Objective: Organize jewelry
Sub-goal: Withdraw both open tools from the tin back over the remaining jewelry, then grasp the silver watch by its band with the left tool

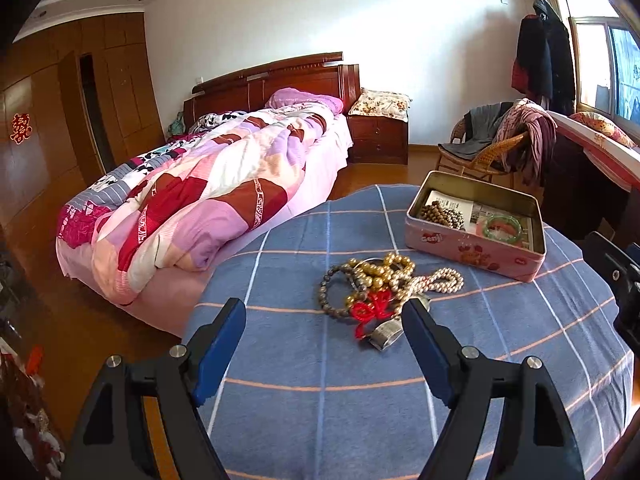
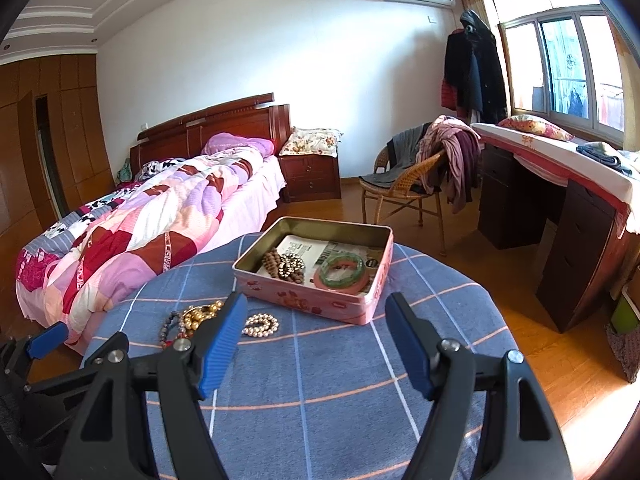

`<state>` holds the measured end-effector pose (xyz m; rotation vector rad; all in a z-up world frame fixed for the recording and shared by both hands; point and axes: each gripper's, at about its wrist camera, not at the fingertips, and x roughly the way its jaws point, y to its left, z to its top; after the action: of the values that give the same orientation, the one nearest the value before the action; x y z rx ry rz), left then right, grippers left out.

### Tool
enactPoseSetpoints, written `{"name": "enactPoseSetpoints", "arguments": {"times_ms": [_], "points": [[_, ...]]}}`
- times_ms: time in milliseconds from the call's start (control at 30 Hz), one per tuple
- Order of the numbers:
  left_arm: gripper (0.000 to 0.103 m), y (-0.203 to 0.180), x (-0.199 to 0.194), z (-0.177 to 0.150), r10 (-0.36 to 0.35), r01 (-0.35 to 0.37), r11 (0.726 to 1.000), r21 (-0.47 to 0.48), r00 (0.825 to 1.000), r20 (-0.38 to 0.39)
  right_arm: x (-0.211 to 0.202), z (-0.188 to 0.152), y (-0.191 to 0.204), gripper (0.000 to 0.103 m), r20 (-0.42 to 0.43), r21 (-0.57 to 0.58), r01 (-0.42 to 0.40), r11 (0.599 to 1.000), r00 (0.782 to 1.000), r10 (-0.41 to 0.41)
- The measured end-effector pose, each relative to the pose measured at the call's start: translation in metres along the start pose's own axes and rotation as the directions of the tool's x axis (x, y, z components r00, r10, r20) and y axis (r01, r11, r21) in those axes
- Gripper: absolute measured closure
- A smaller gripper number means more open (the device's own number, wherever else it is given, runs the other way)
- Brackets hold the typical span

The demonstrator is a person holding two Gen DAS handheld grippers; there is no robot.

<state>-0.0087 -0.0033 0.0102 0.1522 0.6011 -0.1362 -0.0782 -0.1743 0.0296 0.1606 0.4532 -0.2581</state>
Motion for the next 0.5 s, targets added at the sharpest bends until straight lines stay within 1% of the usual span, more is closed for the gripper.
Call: {"name": "enactPoseSetpoints", "arguments": {"times_ms": [67,133,200,300,400,467,500], "points": [[0.023,0.008,0.003,-0.007,-0.011,0.011,1.000,0.001,1.000,-0.021,0.003,-0.004,0.001,0.028,-0.021,-0.005,-0.010,1.000,1.000,0.010],[0.023,0.019,0.012,-0.017,-0.002,0.001,1.000,-0.010,0.998,-0.056,0.009,-0.009,0.002,0.028,-0.047,-0.006,-0.010,1.000,0.999,0.010],[0.023,0.031,0.022,-0.027,0.000,-0.004,0.999,-0.033,0.995,-0.101,0.016,-0.015,0.004,0.028,-0.083,-0.006,-0.020,1.000,0.996,0.020],[0.023,0.041,0.032,-0.035,-0.014,0.004,0.998,-0.069,0.990,-0.140,0.026,-0.022,0.006,0.028,-0.131,0.001,-0.047,0.999,0.990,0.046],[0.023,0.043,0.039,-0.037,-0.042,0.029,0.996,-0.085,0.987,-0.152,0.031,-0.025,0.011,0.029,-0.155,-0.009,-0.071,0.997,0.986,0.069],[0.023,0.040,0.041,-0.036,-0.076,0.064,0.995,-0.082,0.986,-0.149,0.035,-0.026,0.015,0.034,-0.165,-0.023,-0.083,0.996,0.983,0.078],[0.028,0.037,0.042,-0.035,-0.093,0.083,0.994,-0.076,0.985,-0.145,0.036,-0.027,0.017,0.035,-0.169,-0.032,-0.085,0.996,0.982,0.079]]}}
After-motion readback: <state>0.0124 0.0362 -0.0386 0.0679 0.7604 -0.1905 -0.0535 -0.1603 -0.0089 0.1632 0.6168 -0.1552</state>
